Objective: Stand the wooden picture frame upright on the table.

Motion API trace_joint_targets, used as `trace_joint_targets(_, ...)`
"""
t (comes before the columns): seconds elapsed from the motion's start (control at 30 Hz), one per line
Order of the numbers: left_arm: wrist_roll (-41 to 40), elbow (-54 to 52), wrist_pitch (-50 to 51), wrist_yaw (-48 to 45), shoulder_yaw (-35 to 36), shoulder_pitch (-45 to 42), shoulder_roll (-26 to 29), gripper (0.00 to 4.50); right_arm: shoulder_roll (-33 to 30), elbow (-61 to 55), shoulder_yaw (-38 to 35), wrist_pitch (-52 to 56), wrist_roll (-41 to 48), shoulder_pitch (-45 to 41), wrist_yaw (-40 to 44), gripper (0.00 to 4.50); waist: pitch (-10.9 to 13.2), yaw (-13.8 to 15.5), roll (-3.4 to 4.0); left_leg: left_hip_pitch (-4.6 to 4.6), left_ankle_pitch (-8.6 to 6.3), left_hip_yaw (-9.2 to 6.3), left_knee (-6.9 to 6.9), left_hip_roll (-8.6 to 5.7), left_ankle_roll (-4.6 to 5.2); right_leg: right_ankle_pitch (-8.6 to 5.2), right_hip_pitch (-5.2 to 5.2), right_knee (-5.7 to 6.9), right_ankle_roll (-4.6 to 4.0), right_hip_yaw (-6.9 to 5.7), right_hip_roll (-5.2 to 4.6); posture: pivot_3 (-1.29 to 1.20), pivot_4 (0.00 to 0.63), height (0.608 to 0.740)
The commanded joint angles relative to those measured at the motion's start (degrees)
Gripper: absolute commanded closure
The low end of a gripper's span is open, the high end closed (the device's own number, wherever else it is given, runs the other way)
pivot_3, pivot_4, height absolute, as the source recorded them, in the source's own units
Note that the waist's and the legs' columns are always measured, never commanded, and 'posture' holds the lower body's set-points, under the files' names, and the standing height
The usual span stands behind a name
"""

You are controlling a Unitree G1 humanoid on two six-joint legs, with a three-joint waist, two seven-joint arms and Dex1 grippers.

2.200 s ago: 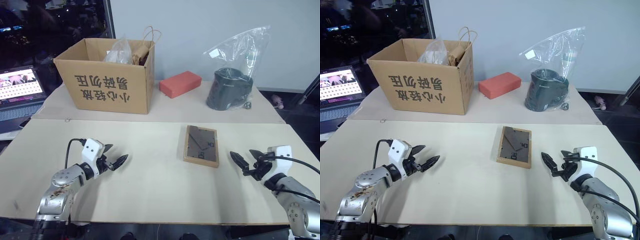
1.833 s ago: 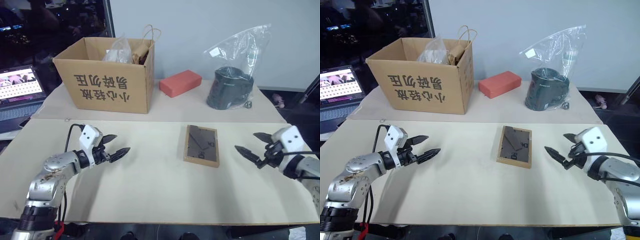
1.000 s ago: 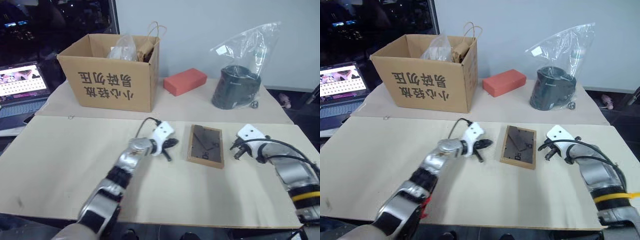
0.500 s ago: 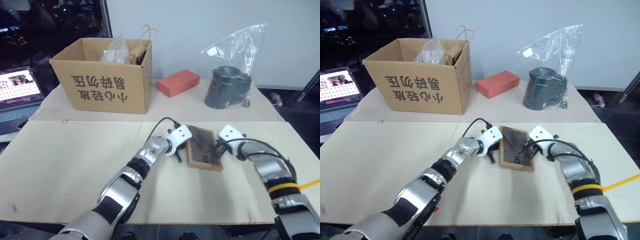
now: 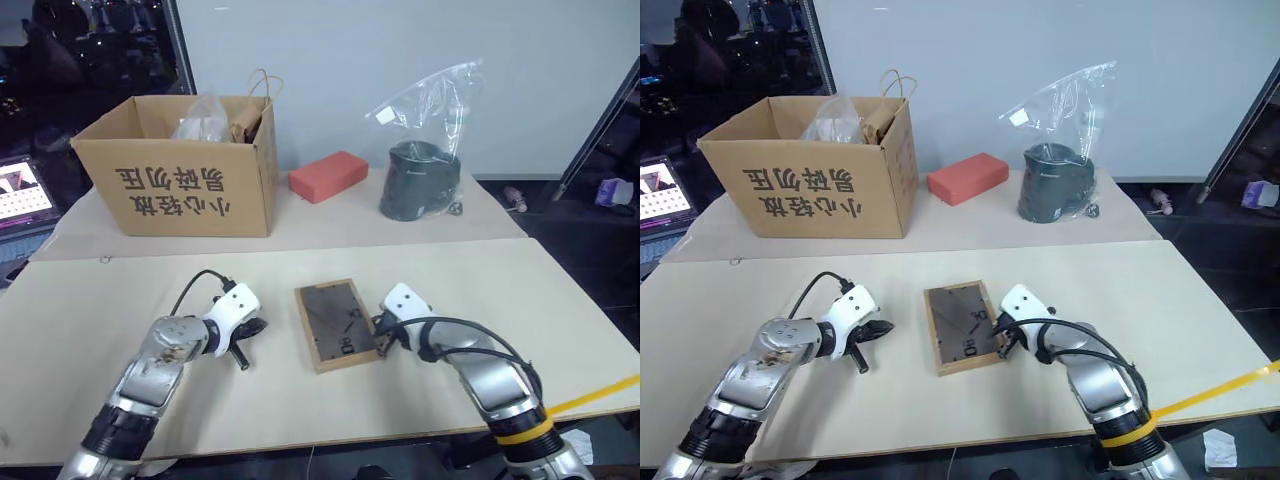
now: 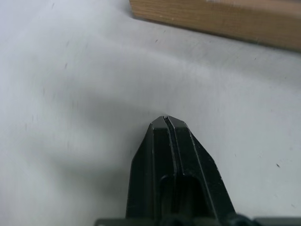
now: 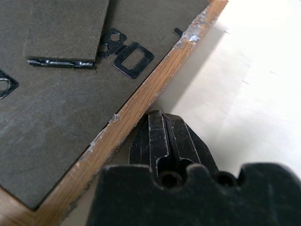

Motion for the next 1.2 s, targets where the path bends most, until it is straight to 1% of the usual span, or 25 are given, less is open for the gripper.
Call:
trace_joint_targets(0.03,-0.6,-0.4,5.5,2.3,1.4,1.8,1.0,4.50,5.1,-0.2,6.5,0.7,1.0,-3.2,0.8,4.48,0.0,-0.1,0.00,-0.02,0.00,0.00,-0.02,0.09,0.00,0.02,-0.07,0.02,-0.04,0.02,0.11,0.00,0.150,0.740)
trace_joint_targets(0.2,-2.7,-4.1,8.7,3.4,0.4,3.9,0.7,4.50,7.9,4.1,8.3,-1.4,0.3,-7.1,0.2,4.48,0.0,0.5,0.00,-0.16,0.00,0.00,-0.19,0.25,0.00,0.02,-0.22,-0.04,-0.11,0.00,0.27,0.00,0.150,0.740)
trace_joint_targets(0.27,-2.6,-5.1,8.9,4.0,0.2,5.5,1.5,4.50,8.1,4.0,8.3,-0.4,0.6,-7.2,0.2,4.48,0.0,0.5,0.00,-0.19,-0.01,0.00,-0.20,0.25,-0.01,0.02,-0.25,-0.05,-0.11,0.00,0.27,0.00,0.150,0.740)
trace_joint_targets(0.37,-3.1,-6.1,9.5,4.3,1.6,7.5,3.2,4.50,6.3,2.9,7.6,-0.1,0.6,-6.1,0.8,4.48,0.0,0.5,0.00,-0.16,-0.01,0.00,-0.35,0.25,-0.01,-0.01,-0.30,-0.05,-0.15,0.00,0.27,0.00,0.150,0.740)
trace_joint_targets(0.47,-4.5,-6.5,10.3,4.5,4.6,8.6,5.1,4.50,3.8,3.4,5.5,-0.9,0.6,-5.8,0.7,4.48,0.0,0.7,0.00,-0.17,-0.01,0.01,-0.46,0.25,-0.01,-0.06,-0.36,-0.06,-0.24,0.00,0.27,0.00,0.150,0.740)
trace_joint_targets(0.5,-7.7,-5.4,14.6,6.9,11.2,7.4,1.9,4.50,2.4,3.3,2.8,-0.4,1.4,-5.8,0.7,4.48,0.0,0.8,0.01,-0.20,-0.01,0.00,-0.50,0.25,-0.01,-0.07,-0.41,-0.07,-0.25,-0.01,0.27,0.00,0.150,0.740)
trace_joint_targets(0.53,-10.1,-4.7,17.7,8.9,16.0,6.4,-0.5,4.50,1.4,3.1,0.9,-0.1,2.1,-5.8,0.8,4.48,0.0,1.1,0.07,-0.24,-0.01,0.00,-0.52,0.25,-0.01,-0.07,-0.46,-0.08,-0.25,-0.01,0.27,0.00,0.150,0.740)
trace_joint_targets(0.57,-14.5,-4.8,26.1,10.5,25.1,3.4,-5.9,4.50,-0.1,2.7,-1.0,0.0,2.7,-5.7,1.0,4.48,0.0,1.5,0.06,-0.32,-0.01,0.02,-0.51,0.25,-0.01,-0.07,-0.51,-0.09,-0.25,-0.01,0.25,0.00,0.150,0.740)
trace_joint_targets(0.6,-17.6,-5.0,32.1,11.6,31.2,1.2,-9.5,4.50,-1.1,2.4,-2.2,0.0,3.2,-5.7,1.0,4.48,0.1,2.0,0.04,-0.42,0.00,0.02,-0.49,0.24,-0.01,-0.07,-0.64,-0.05,-0.24,-0.02,0.25,0.00,0.150,0.740)
trace_joint_targets(0.63,-18.7,-6.0,41.2,11.7,37.7,-1.6,-12.8,4.50,-2.5,1.9,-2.9,-0.5,3.8,-5.3,1.6,4.48,0.1,2.3,0.02,-0.66,0.00,0.01,-0.43,0.24,0.00,-0.06,-0.82,-0.01,-0.22,-0.05,0.26,0.00,0.150,0.740)
trace_joint_targets(0.67,-22.8,-5.4,47.1,12.8,41.2,-1.6,-13.1,4.50,-3.7,1.4,-3.7,-1.5,4.5,-4.8,2.4,4.48,0.1,2.6,0.00,-0.98,0.01,0.00,-0.27,0.24,0.00,-0.04,-1.07,0.05,-0.20,-0.10,0.26,0.00,0.150,0.740)
trace_joint_targets(0.7,-27.0,-5.2,50.1,13.5,44.1,-1.6,-13.8,4.50,-4.5,1.0,-4.0,-2.6,5.1,-4.4,3.2,4.48,0.1,2.8,0.00,-1.24,0.02,-0.03,-0.12,0.24,0.01,-0.01,-1.22,0.06,-0.16,-0.13,0.27,0.00,0.150,0.740)
trace_joint_targets(0.73,-33.5,-4.9,51.5,14.3,46.6,-1.0,-14.0,4.50,-5.2,0.6,-4.3,-4.3,6.0,-3.9,4.6,4.48,0.1,2.7,0.00,-1.35,0.01,-0.06,-0.02,0.24,0.01,-0.01,-1.23,0.03,-0.16,-0.15,0.27,0.00,0.150,0.740)
trace_joint_targets(0.77,-42.4,-2.8,51.5,16.1,47.7,0.2,-12.9,4.50,-5.6,0.2,-4.4,-5.4,7.1,-3.4,5.9,4.48,0.1,2.7,-0.01,-1.38,-0.03,-0.05,0.00,0.22,-0.01,-0.01,-1.23,-0.01,-0.15,-0.12,0.24,0.00,0.150,0.740)
trace_joint_targets(0.8,-50.2,-0.7,51.5,18.5,47.5,1.5,-11.3,4.24,-6.4,-0.1,-3.4,-7.4,7.6,-2.7,7.8,4.50,0.1,2.8,-0.01,-1.40,-0.08,-0.05,0.00,0.22,-0.01,-0.01,-1.23,-0.03,-0.15,-0.12,0.23,0.00,0.150,0.740)
trace_joint_targets(0.87,-60.9,0.7,51.5,22.9,44.2,4.7,-7.9,3.71,-8.1,0.2,-0.8,-11.5,7.0,-1.6,10.9,4.50,0.1,2.9,-0.03,-1.38,-0.13,-0.06,-0.02,0.23,0.00,-0.01,-1.23,0.00,-0.16,-0.13,0.22,0.00,0.150,0.740)
trace_joint_targets(0.93,-70.5,2.3,51.5,29.1,42.3,5.5,-7.0,2.95,-8.9,2.0,1.2,-14.8,5.6,-1.6,12.1,4.50,0.1,3.3,-0.01,-1.37,-0.13,-0.06,-0.02,0.24,-0.01,-0.01,-1.24,0.00,-0.16,-0.12,0.22,0.00,0.150,0.740)
trace_joint_targets(0.97,-74.3,3.5,51.5,33.2,41.6,5.1,-7.5,2.65,-8.9,3.3,2.1,-16.6,4.8,-2.0,12.1,4.50,0.1,3.4,-0.01,-1.37,-0.14,-0.06,0.01,0.23,-0.02,-0.01,-1.22,0.00,-0.15,-0.12,0.21,0.00,0.150,0.740)
trace_joint_targets(1.0,-76.4,3.9,51.5,37.0,40.9,4.8,-8.3,2.20,-8.6,4.2,2.7,-17.7,4.3,-2.4,12.0,4.50,0.1,3.7,-0.01,-1.37,-0.14,-0.05,0.10,0.23,-0.03,-0.01,-1.21,-0.01,-0.11,-0.12,0.20,0.00,0.150,0.740)
trace_joint_targets(1.1,-82.5,5.9,50.4,48.9,39.3,3.1,-13.3,1.09,-6.6,5.6,3.5,-19.1,4.5,-3.8,11.9,4.50,0.1,4.2,-0.03,-1.35,-0.09,-0.05,0.23,0.20,-0.11,0.11,-1.15,-0.08,-0.04,-0.09,0.20,0.00,0.150,0.740)
trace_joint_targets(1.13,-85.6,6.5,48.8,52.8,37.9,3.4,-13.9,0.70,-6.2,5.8,3.6,-19.4,4.5,-4.0,11.9,4.50,0.1,4.4,-0.03,-1.35,-0.05,-0.05,0.23,0.20,-0.17,0.16,-1.16,-0.09,-0.04,-0.09,0.20,0.00,0.150,0.740)
trace_joint_targets(1.17,-89.0,6.7,46.7,56.5,36.1,4.0,-14.4,0.44,-5.8,5.9,3.8,-19.8,4.6,-4.1,12.1,4.50,0.1,4.8,-0.04,-1.36,-0.04,-0.05,0.23,0.20,-0.19,0.16,-1.16,-0.09,-0.03,-0.09,0.21,0.00,0.150,0.740)
trace_joint_targets(1.2,-92.7,6.8,44.2,60.1,33.7,4.6,-14.9,0.04,-5.3,5.9,3.8,-19.9,4.8,-4.1,12.2,4.50,0.1,4.9,-0.03,-1.36,-0.03,-0.06,0.22,0.20,-0.20,0.17,-1.16,-0.08,-0.04,-0.08,0.21,0.00,0.150,0.740)
